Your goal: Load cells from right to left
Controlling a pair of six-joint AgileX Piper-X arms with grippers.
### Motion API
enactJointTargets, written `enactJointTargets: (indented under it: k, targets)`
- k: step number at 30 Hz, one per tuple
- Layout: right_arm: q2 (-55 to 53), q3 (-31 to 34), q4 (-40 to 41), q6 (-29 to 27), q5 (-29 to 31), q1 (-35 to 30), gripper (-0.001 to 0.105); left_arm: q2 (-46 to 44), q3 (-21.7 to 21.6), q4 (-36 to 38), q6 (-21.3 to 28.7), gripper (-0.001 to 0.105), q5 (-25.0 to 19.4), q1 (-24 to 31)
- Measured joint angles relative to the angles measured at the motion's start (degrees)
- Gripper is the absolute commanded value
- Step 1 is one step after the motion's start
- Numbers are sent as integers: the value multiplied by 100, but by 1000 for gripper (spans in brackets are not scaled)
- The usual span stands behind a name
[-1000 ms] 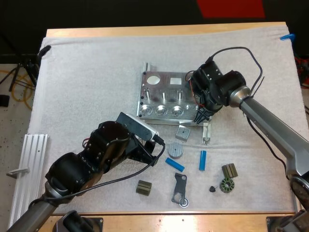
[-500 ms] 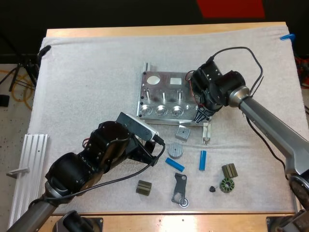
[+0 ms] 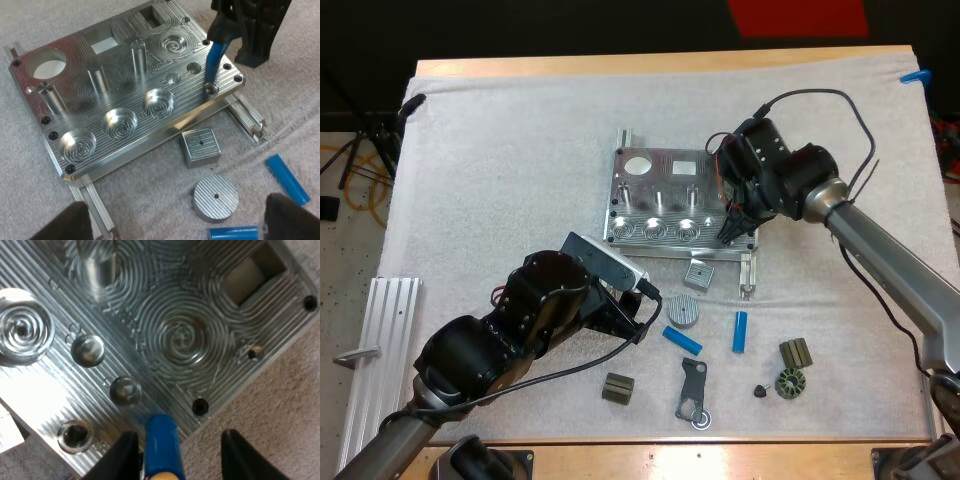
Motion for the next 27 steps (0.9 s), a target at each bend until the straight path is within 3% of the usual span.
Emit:
enactJointTargets:
  k: [12, 27]
  targets:
    - [-406, 10, -25, 0, 268, 0, 39, 0, 0, 0, 0, 69, 0, 0]
    - [-116, 75, 79, -65, 402, 0, 39, 0, 0, 0, 0, 69, 0, 0]
